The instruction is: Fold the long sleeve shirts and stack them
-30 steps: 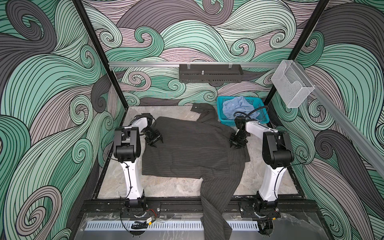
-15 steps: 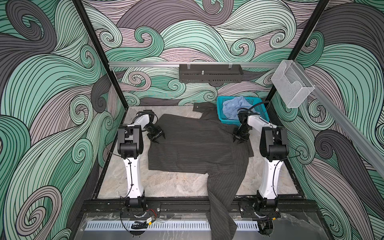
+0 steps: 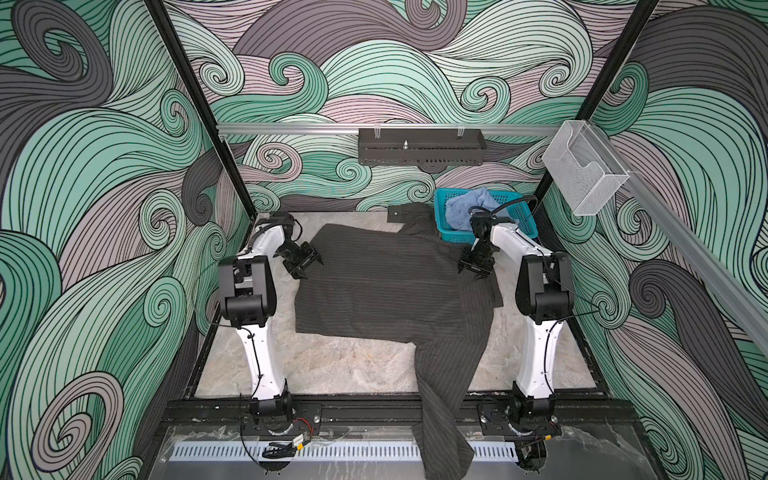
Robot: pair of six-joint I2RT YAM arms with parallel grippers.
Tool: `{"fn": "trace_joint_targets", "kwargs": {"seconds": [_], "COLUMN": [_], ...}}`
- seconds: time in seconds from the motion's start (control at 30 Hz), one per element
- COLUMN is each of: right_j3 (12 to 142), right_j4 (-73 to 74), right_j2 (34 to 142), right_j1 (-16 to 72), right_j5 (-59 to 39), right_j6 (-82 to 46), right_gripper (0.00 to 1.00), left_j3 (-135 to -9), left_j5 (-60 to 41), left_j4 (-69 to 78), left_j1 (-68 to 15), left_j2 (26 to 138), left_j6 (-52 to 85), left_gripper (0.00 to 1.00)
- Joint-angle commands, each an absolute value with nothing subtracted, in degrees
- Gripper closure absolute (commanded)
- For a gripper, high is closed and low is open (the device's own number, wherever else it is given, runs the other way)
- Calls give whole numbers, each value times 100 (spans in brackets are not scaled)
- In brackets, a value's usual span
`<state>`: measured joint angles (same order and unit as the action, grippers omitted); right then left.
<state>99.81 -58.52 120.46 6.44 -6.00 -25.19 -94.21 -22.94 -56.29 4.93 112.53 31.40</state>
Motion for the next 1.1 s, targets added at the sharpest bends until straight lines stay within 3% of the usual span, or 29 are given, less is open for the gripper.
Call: {"fn": "trace_joint_targets", "kwargs": {"seconds": [0.0, 0.2, 0.47, 0.83, 1.07], "right_j3": [9874, 8788, 7460, 6267, 5800], "right_j4": [-6124, -6371, -6835, -7375, -7391], "right_j2": [10918, 9361, 7718, 6594, 6462], "right_j1": [822, 1172, 2207, 4063, 5469], "right_j5": [-213, 230, 225, 138, 69], "right_j6": [-2422, -2434, -2755, -3921, -4800], "right_gripper": [34, 23, 21, 22, 20], "left_j3": [-8912, -6482, -4214, -3024, -3223], "left_j5": [-2222, -2041, -2122, -2045, -1838], "left_j4": [-5430, -5055, -4399, -4056, -3192], "left_j1": [516, 510, 510, 510, 510], "left_j2": [9727, 7519, 5769, 5474, 6233], "left_j6": [3245, 3983, 4710, 5190, 5462], "left_gripper": [1, 1, 1, 8, 29]}}
